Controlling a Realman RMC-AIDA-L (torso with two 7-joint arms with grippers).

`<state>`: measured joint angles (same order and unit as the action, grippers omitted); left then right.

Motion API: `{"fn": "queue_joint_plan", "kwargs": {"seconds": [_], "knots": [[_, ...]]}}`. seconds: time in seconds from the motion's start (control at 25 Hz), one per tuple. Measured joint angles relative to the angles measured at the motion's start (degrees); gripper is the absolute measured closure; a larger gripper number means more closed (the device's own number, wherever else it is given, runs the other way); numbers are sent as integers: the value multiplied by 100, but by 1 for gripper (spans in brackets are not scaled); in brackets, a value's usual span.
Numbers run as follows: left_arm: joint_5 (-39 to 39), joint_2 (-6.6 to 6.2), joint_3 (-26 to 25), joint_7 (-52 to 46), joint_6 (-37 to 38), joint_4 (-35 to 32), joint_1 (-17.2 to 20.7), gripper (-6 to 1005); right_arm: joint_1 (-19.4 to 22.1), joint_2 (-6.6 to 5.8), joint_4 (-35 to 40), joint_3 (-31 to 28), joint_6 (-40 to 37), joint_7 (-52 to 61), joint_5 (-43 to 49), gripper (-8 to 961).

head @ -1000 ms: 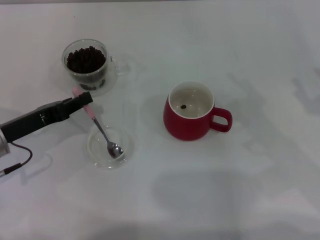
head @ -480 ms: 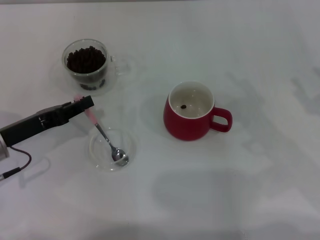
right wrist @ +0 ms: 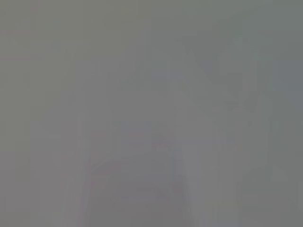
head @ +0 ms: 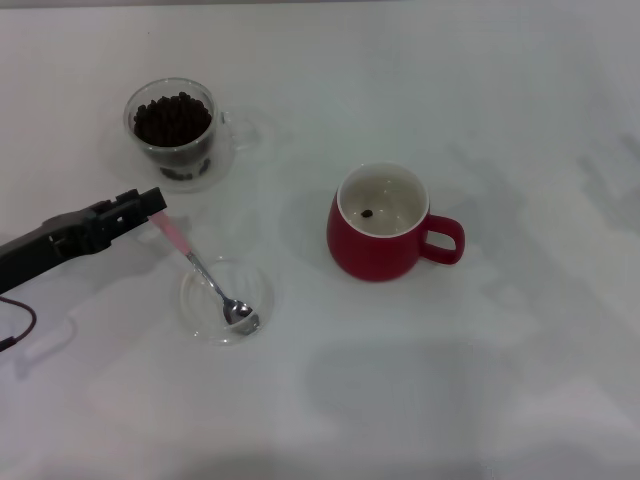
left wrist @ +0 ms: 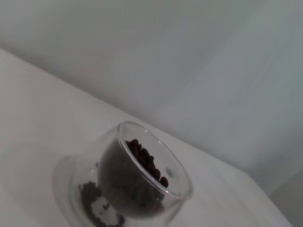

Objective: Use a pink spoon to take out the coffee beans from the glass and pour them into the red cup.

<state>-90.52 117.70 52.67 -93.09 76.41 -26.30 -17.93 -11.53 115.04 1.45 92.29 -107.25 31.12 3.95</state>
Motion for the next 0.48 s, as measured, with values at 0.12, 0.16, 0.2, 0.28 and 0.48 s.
{"fn": "queue_joint_plan", "kwargs": {"seconds": [0.12, 0.16, 0.2, 0.28, 0.48], "knots": [[-1, -11, -91, 144, -6, -9, 13, 513, -10, 0, 10, 0, -1, 0, 0, 218], [-1, -22, -154, 214, -6, -10, 19, 498, -18, 1, 12, 0, -1, 0, 0, 218], [-1, -27, -238, 337, 3, -11, 30, 482, -24, 1, 12, 0, 0, -4, 0, 218], [0, -36, -382, 549, 31, -17, 46, 482, -34, 0, 13, 0, 6, -18, 0, 218], [6, -80, -782, 904, 346, -299, 144, 483, -36, -2, 17, -26, -40, -30, -19, 217]]}}
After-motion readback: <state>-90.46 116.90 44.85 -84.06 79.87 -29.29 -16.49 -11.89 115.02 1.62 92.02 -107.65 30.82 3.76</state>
